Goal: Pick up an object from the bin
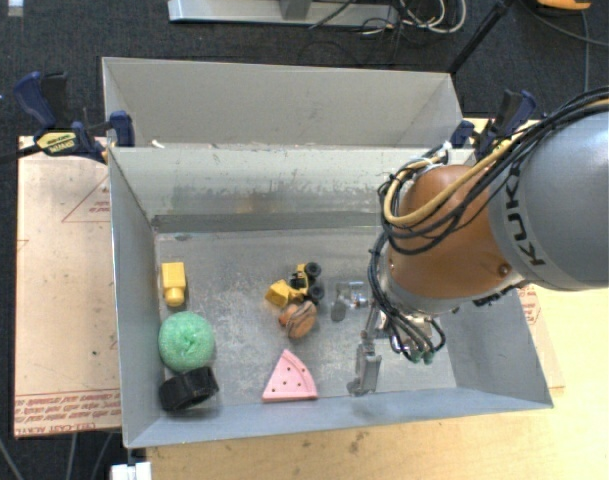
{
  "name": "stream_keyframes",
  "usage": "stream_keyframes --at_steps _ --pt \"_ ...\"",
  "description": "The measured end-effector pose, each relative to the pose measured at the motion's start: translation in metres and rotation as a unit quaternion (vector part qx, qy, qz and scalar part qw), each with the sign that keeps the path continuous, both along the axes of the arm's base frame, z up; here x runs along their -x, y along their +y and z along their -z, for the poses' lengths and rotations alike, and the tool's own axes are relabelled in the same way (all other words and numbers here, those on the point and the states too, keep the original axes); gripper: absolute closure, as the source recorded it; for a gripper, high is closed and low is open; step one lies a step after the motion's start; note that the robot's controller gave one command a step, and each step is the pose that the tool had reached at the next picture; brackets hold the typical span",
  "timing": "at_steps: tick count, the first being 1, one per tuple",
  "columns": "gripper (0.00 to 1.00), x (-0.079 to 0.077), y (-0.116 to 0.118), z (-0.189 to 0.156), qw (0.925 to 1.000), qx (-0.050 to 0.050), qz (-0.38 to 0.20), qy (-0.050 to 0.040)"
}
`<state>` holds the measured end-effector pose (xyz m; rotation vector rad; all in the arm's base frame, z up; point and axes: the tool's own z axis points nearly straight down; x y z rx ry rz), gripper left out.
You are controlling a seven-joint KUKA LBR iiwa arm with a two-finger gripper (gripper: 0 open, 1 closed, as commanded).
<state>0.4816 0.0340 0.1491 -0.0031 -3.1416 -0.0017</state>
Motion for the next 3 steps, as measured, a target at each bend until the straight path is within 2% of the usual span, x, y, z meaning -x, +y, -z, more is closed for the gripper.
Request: stream_keyframes --at_steps 1,2,3 --pt "0.00 -0.025 0.021 0.025 0.9999 0.000 -0.014 0.0027" --pt "1.00 -0.043 0.056 0.049 0.9993 0.000 0.037 0.0006" --pt "0.00 -0.043 0.055 0.048 0.9993 0.000 0.037 0.0001"
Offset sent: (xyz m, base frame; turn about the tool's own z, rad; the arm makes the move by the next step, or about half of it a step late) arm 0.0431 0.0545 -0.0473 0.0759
